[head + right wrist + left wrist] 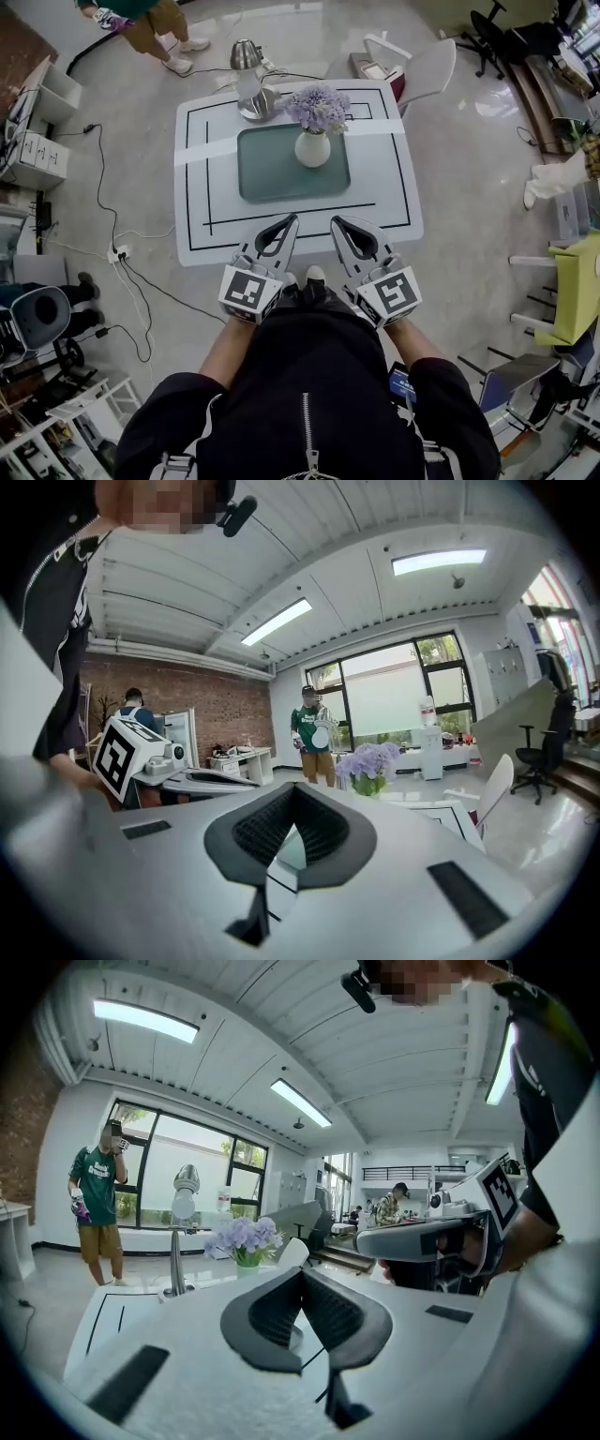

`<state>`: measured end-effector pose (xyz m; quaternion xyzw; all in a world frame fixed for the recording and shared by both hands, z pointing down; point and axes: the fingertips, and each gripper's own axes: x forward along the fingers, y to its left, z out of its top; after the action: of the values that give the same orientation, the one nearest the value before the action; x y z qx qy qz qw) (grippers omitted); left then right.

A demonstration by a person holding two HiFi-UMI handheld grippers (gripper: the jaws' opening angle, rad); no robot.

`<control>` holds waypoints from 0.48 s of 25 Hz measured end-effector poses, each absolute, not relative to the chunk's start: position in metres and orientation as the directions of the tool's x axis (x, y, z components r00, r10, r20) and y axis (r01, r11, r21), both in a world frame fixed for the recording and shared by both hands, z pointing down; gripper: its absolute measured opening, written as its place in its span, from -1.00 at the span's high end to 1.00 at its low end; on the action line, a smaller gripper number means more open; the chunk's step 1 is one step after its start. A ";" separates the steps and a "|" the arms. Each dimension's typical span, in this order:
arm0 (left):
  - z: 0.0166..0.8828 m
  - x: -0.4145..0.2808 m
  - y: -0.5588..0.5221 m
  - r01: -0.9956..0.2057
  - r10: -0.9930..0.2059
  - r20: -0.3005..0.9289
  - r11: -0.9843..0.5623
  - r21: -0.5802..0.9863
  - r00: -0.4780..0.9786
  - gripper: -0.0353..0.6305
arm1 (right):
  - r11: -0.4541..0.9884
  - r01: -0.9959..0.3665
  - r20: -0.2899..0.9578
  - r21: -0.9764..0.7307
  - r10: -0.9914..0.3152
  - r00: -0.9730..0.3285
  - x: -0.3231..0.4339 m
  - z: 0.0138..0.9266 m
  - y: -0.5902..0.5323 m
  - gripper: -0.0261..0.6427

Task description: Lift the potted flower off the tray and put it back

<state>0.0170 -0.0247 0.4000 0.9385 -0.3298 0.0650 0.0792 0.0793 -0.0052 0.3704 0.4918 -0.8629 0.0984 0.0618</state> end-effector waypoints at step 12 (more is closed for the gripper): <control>0.388 -0.004 -0.033 -0.678 -0.663 0.157 -0.731 0.075 0.732 0.88 | 0.566 -0.814 0.189 -0.132 -0.791 -0.581 0.054 0.373 -0.013 0.90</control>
<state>-0.0042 -0.0334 0.3882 0.9284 -0.3611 0.0596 0.0635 0.0542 -0.0125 0.3730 0.4543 -0.8833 0.1024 0.0543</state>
